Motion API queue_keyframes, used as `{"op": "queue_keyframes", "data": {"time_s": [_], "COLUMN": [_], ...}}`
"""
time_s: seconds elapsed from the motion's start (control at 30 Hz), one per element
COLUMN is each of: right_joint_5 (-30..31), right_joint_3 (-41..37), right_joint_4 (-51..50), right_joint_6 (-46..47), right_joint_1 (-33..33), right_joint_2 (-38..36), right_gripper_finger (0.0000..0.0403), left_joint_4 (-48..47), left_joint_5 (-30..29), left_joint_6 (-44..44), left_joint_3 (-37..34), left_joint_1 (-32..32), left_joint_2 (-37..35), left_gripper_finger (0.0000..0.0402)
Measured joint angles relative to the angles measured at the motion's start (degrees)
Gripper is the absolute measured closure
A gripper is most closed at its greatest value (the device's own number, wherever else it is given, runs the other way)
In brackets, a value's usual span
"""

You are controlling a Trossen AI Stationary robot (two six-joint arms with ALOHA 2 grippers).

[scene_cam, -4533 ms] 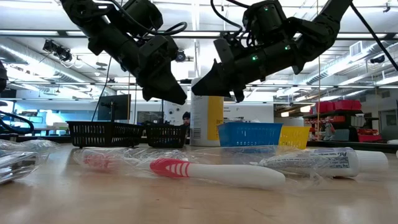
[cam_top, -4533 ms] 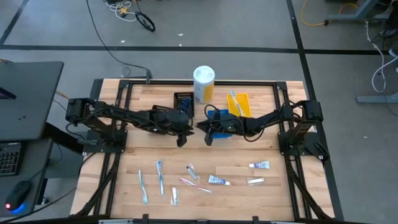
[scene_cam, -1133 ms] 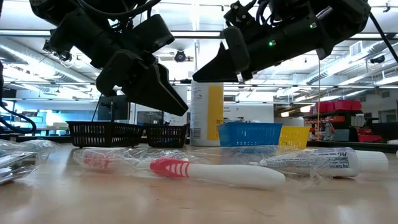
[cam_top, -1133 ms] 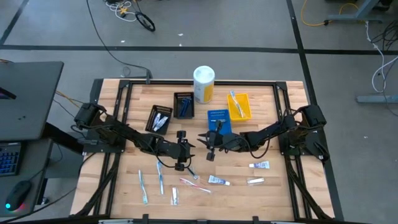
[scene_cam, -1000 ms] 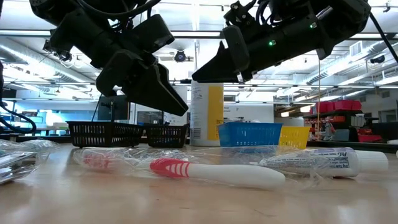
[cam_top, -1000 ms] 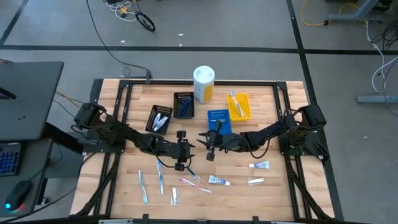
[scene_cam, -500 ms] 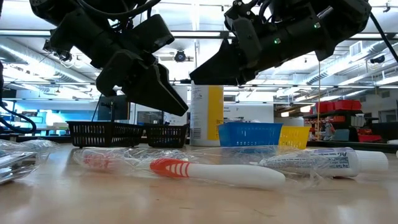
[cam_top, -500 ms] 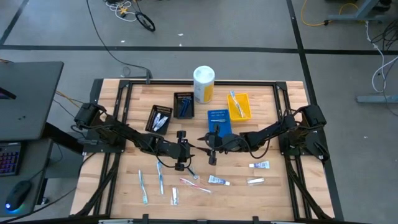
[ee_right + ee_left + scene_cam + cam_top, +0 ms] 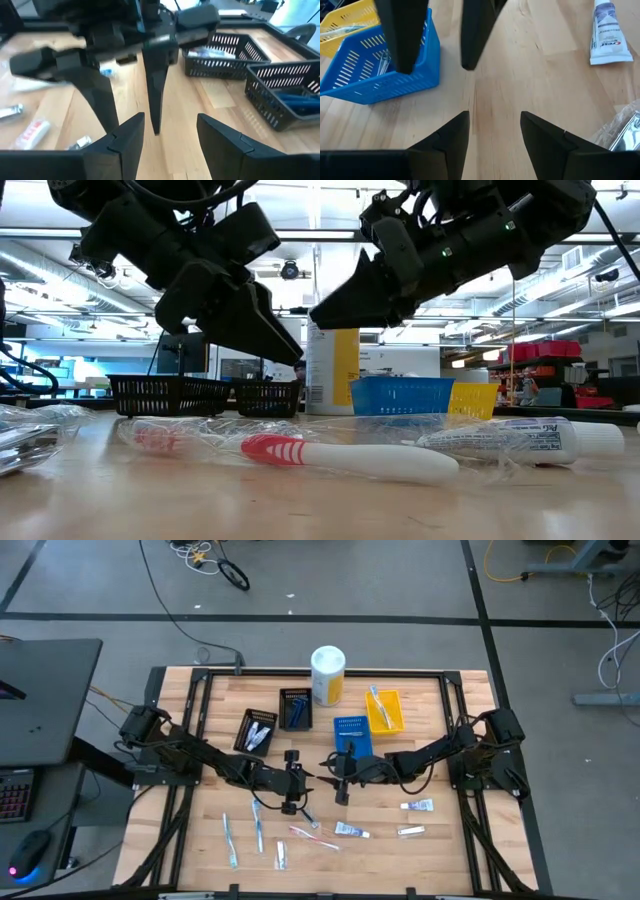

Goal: Pick & Place Travel size toiletries
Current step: Put the silver nail cutter into the blue bin

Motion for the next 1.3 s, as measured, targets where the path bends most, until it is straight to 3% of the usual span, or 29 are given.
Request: {"op": "queue_keyframes", "data": {"time_s": [0.13,0.27,0.47,0.6,0.7,0.87,0.97,1.3], "right_joint_5": [0.0,-0.04,0.0,-0.02,0.0,0.03,0.02,0.04], "right_joint_3": [0.0,0.0,0.0,0.0,0.0,0.0,0.0,0.0], "right_joint_4": [-5.23,-9.42,-9.82,-9.82,-9.8,-9.61,-9.33,-8.95], "right_joint_6": [0.89,5.62,7.23,7.29,7.28,7.26,7.27,7.26], "right_joint_1": [0.13,0.17,0.17,0.16,0.07,0.04,0.04,0.02], "right_joint_2": [0.0,0.01,0.0,0.0,0.02,0.01,0.0,0.0], "right_gripper_finger": [0.021,0.021,0.021,0.021,0.021,0.021,0.021,0.021], "left_joint_4": [1.21,2.09,1.94,-1.78,-4.55,-5.6,-1.2,-2.02], "left_joint_5": [0.7,4.6,9.45,21.79,27.95,26.08,25.9,30.8], "left_joint_6": [-0.6,-6.98,-12.57,0.98,5.88,11.85,13.81,11.45], "left_joint_3": [0.0,0.07,0.07,0.07,0.06,-0.09,0.11,0.33], "left_joint_1": [0.02,0.02,0.02,0.13,0.07,0.17,0.44,2.41], "left_joint_2": [0.0,0.0,-0.01,0.0,0.6,2.82,5.35,8.36], "left_gripper_finger": [0.0216,0.0216,0.0216,0.0216,0.0216,0.0216,0.0216,0.0231]}}
